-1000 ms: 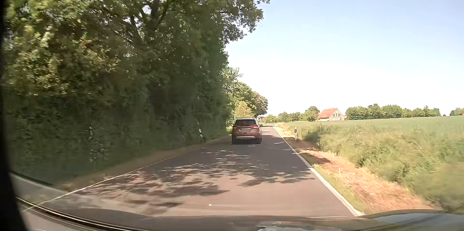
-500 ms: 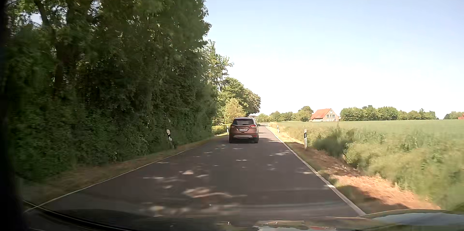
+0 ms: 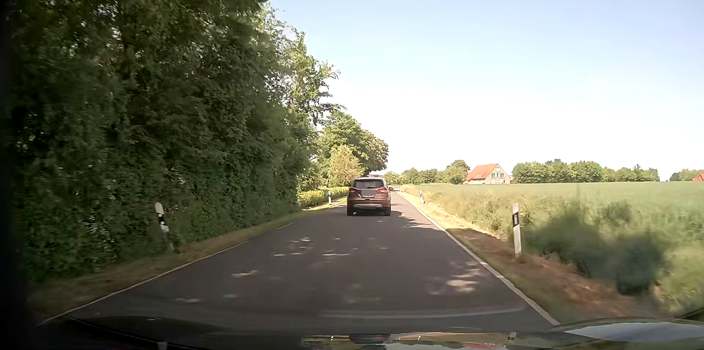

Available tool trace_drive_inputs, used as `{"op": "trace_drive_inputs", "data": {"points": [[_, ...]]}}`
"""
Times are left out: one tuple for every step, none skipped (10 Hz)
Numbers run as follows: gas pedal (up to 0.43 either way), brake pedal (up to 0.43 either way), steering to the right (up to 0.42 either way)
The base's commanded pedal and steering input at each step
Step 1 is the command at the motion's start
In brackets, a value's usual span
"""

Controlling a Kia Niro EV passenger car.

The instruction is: Follow the waypoints while adhering to traffic rules and regulations

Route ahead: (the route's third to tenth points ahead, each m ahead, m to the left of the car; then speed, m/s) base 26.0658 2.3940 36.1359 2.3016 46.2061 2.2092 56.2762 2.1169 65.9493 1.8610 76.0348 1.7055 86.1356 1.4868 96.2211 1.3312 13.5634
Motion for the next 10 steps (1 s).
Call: {"op": "trace_drive_inputs", "data": {"points": [[0.177, 0.000, 0.007], [0.177, 0.000, 0.007], [0.189, 0.000, 0.006], [0.189, 0.000, 0.006], [0.189, 0.000, 0.006], [0.189, 0.000, 0.005], [0.189, 0.000, 0.005], [0.189, 0.000, 0.004], [0.189, 0.000, 0.004], [0.189, 0.000, 0.004]]}}
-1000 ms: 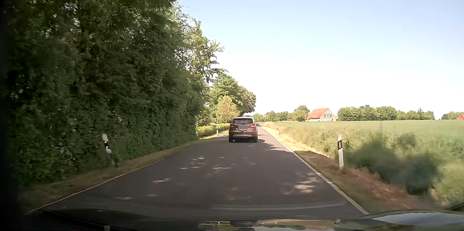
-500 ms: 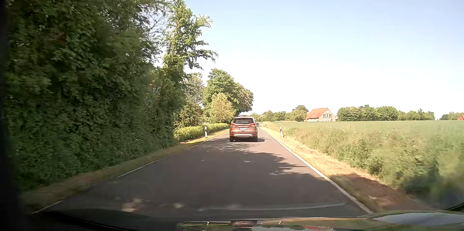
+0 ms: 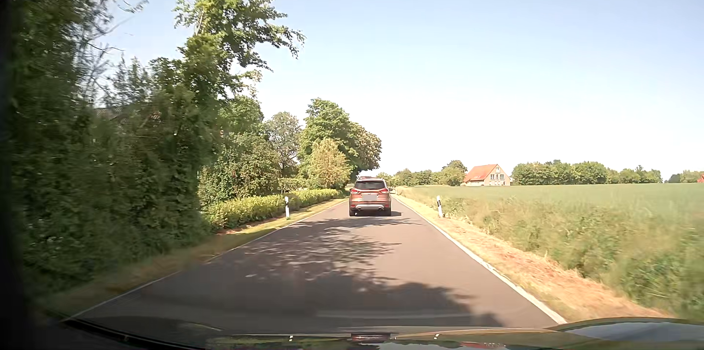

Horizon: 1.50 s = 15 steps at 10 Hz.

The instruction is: Follow the waypoints while adhering to traffic rules and regulations

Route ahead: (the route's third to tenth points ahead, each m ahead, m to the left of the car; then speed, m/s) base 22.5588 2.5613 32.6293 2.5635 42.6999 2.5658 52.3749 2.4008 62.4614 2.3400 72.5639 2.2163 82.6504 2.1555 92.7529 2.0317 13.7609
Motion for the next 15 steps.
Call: {"op": "trace_drive_inputs", "data": {"points": [[0.189, 0.000, 0.003], [0.189, 0.000, 0.003], [0.189, 0.000, 0.003], [0.189, 0.000, 0.003], [0.189, 0.000, 0.003], [0.189, 0.000, 0.002], [0.189, 0.000, 0.000], [0.189, 0.000, -0.002], [0.189, 0.000, -0.003], [0.189, 0.000, -0.003], [0.189, 0.000, -0.003], [0.189, 0.000, 0.000], [0.189, 0.000, -0.001], [0.189, 0.000, 0.000], [0.189, 0.000, 0.000]]}}
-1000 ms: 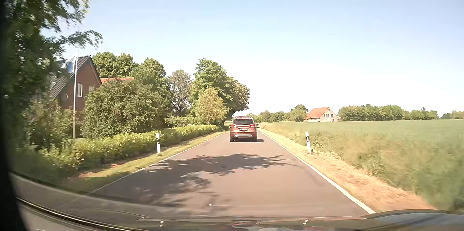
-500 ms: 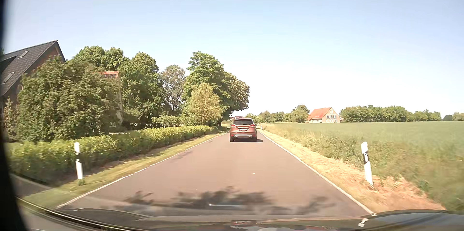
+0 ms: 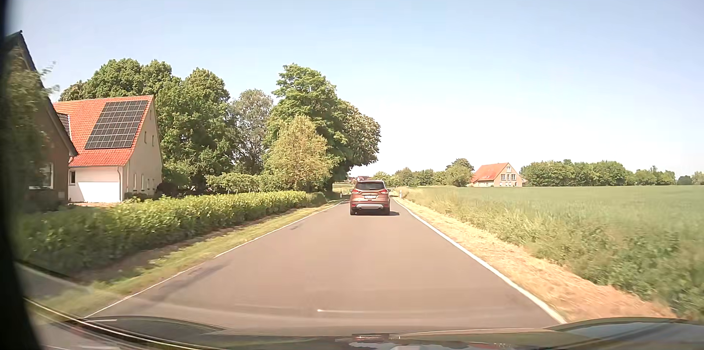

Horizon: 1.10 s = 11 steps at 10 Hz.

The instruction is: Follow the waypoints while adhering to traffic rules and regulations

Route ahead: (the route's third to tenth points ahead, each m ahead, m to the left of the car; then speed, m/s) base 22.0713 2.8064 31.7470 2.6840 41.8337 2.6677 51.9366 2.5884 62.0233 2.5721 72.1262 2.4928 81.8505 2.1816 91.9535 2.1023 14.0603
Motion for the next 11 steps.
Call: {"op": "trace_drive_inputs", "data": {"points": [[0.197, 0.000, 0.000], [0.209, 0.000, 0.000], [0.209, 0.000, 0.000], [0.220, 0.000, 0.000], [0.220, 0.000, 0.000], [0.228, 0.000, 0.000], [0.228, 0.000, 0.000], [0.228, 0.000, 0.000], [0.228, 0.000, 0.002], [0.228, 0.000, 0.002], [0.228, 0.000, 0.002]]}}
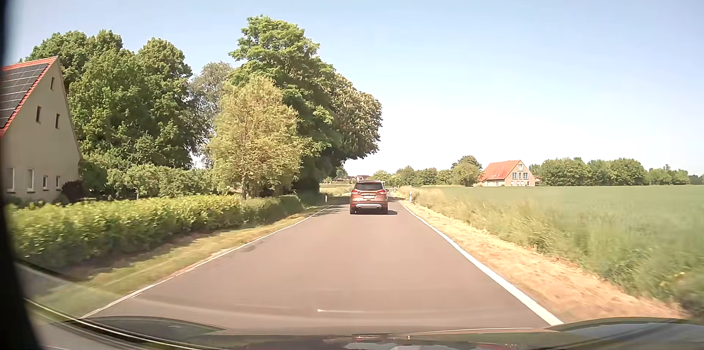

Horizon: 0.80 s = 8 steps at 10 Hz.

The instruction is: Follow the waypoints while adhering to traffic rules and regulations

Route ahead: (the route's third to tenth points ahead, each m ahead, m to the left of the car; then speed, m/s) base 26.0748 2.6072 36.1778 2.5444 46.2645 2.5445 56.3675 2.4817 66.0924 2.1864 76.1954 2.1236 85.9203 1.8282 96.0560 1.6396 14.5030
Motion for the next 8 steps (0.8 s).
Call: {"op": "trace_drive_inputs", "data": {"points": [[0.228, 0.000, 0.002], [0.228, 0.000, 0.002], [0.228, 0.000, 0.002], [0.228, 0.000, 0.002], [0.228, 0.000, 0.002], [0.228, 0.000, 0.002], [0.228, 0.000, 0.002], [0.228, 0.000, 0.002]]}}
